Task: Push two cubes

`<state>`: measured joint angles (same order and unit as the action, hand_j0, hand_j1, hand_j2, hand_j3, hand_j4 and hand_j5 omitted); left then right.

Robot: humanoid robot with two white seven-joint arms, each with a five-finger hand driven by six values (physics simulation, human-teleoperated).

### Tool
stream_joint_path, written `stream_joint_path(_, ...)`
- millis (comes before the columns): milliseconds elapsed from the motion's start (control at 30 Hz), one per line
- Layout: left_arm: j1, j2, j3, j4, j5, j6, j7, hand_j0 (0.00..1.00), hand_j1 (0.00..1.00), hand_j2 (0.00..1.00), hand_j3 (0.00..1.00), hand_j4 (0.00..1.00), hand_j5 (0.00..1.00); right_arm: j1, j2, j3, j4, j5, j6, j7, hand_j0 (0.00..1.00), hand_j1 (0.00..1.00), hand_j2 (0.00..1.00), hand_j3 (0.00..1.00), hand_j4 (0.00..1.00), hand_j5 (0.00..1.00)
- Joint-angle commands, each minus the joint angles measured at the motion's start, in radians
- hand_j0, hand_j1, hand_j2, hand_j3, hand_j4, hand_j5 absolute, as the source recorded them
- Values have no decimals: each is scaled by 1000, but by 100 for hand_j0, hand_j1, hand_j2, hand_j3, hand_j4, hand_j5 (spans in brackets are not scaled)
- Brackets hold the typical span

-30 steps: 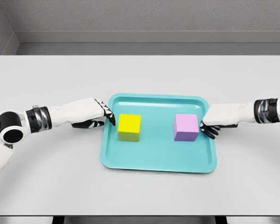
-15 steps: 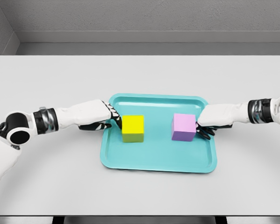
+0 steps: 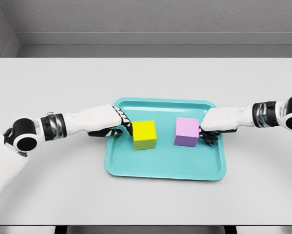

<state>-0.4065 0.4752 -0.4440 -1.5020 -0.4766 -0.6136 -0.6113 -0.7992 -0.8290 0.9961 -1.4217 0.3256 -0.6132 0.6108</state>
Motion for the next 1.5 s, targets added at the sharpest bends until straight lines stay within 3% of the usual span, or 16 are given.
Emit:
stream_joint_path(0, 0, -4, -1, 5, 4, 3, 0, 52, 52, 52, 52, 52, 52, 0, 7, 4, 0, -3, 2, 0, 12, 12, 12, 12, 12, 12)
stream_joint_path(500, -11, -44, -8, 39, -4, 3, 0, 52, 52, 52, 52, 52, 52, -14, 21, 4, 26, 17, 2, 0, 12, 12, 12, 12, 12, 12)
stream_joint_path(767, -11, -61, -12, 39, -4, 3, 0, 52, 52, 52, 52, 52, 52, -32, 70, 4, 83, 24, 2, 0, 12, 12, 12, 12, 12, 12)
stream_joint_path(1467, -11, -63, -12, 34, 6, 3, 0, 52, 52, 52, 52, 52, 52, -49, 99, 4, 81, 40, 2, 0, 12, 12, 12, 12, 12, 12)
